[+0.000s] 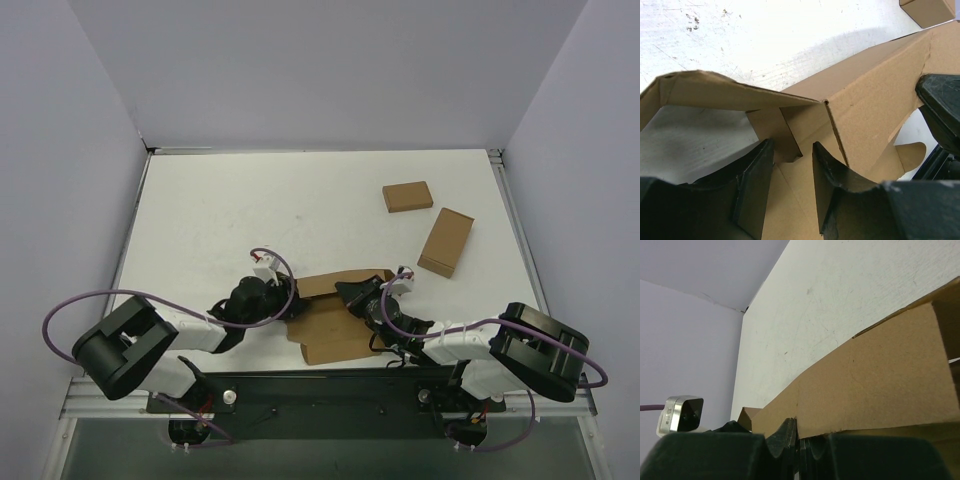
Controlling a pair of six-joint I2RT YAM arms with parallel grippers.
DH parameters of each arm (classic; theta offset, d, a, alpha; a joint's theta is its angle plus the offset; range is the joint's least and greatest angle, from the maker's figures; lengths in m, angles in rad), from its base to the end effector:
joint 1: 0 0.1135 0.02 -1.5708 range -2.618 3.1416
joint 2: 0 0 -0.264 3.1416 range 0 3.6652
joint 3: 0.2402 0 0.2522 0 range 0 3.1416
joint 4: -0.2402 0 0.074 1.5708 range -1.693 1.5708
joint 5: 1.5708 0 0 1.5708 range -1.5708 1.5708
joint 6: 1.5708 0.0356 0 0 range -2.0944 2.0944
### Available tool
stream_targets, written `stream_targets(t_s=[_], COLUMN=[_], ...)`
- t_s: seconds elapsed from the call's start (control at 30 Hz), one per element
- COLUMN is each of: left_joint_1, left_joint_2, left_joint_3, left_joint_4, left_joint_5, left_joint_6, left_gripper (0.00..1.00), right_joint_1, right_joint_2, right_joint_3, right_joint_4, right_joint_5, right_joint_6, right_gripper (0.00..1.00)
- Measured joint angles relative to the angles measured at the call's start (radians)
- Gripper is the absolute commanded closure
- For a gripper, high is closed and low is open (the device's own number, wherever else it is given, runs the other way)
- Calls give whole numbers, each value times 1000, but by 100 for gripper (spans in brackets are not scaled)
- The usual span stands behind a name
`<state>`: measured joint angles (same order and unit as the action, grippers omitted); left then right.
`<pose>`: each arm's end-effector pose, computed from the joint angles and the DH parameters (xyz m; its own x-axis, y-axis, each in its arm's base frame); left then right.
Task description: Fold the paper box
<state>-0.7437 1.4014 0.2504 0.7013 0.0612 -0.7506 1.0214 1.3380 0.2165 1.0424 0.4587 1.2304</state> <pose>0.1669 -0.1565 0.1269 -0.7225 -0.2604 -0.6404 0.3056 0.7106 -0.6337 0.1310 0.1838 0.1674 -0.5173 0.7737 -0.3658 -0.1394 0.3455 0.9280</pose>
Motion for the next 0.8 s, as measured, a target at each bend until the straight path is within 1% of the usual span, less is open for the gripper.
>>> stream_targets(t_s=[0.1,0.17,0.37,0.5,0.57,0.67,0.8], left_joint_1=[0,1,37,86,121,174,247], left_joint_2=[-32,-89,-386,-589,-662,-713,-676], left_joint_3=[-4,-7,-5,1,11,39,68], left_joint_4=[-26,-71,-320,-479,-537,-595,-597], left_joint_5=[-2,-5,-24,-21,-14,-3,2], left_joint_6=[13,31,129,183,201,225,236], left_gripper=[52,48,42,41,41,37,36], right_joint_1=[0,0,0,2,2,2,2], right_joint_2=[-1,-3,-14,-17,-17,-17,-17], right_joint_3=[0,0,0,0,0,0,0], right_joint_4=[1,-1,-14,-18,-19,-20,-20], right_joint_5=[-2,-2,-2,-12,-14,-19,-21], right_joint_6=[0,1,4,4,4,4,4], right_gripper=[100,100,100,100,100,100,100])
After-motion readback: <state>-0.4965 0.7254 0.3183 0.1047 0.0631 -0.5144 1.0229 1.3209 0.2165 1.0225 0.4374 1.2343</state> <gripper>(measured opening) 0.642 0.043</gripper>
